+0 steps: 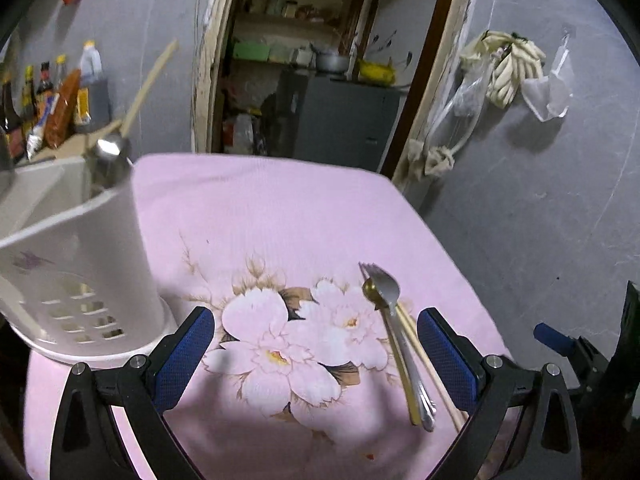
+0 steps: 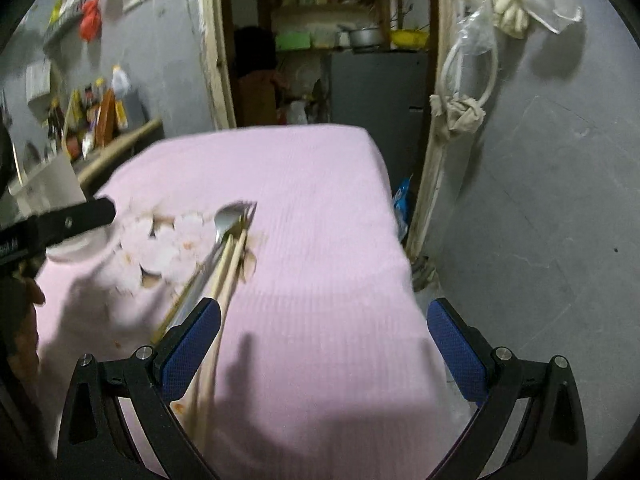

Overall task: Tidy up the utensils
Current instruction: 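Move both tools back down to the remaining utensils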

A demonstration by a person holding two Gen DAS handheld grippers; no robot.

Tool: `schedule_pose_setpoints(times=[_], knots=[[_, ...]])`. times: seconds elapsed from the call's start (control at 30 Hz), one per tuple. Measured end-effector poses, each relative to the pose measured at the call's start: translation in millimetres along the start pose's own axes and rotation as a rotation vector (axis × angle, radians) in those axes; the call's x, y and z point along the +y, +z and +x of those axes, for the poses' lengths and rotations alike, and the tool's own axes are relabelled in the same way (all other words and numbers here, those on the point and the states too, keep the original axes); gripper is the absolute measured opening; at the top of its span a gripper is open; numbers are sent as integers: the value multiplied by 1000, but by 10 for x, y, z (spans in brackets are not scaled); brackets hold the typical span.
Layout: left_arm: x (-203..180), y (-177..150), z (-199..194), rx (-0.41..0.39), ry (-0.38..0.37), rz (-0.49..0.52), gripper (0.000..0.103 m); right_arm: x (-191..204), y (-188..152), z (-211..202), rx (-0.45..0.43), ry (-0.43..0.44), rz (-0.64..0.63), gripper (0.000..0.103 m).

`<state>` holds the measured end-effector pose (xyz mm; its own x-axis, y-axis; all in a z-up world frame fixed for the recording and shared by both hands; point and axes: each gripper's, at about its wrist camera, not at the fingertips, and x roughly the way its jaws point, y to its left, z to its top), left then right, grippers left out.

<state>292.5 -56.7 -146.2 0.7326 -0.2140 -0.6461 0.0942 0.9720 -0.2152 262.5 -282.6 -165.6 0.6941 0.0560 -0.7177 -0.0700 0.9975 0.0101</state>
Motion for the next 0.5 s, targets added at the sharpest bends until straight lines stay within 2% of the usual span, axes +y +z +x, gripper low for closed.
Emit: schedule_pose_setpoints(times=[0.17,0.27,0.33,0.5], knots=[[38,-26,184,33,11,1,102,119,32,62,18,15,-46,101],[43,-27,236,41,9,-3,102,184,64,168,64,12,-66,101],[37,-17,264,48,2,-7,102,218,71,260,110,-17,-73,101],[17,40,317,57,-23,-6,102,66,59,227,120,-100,30,101]])
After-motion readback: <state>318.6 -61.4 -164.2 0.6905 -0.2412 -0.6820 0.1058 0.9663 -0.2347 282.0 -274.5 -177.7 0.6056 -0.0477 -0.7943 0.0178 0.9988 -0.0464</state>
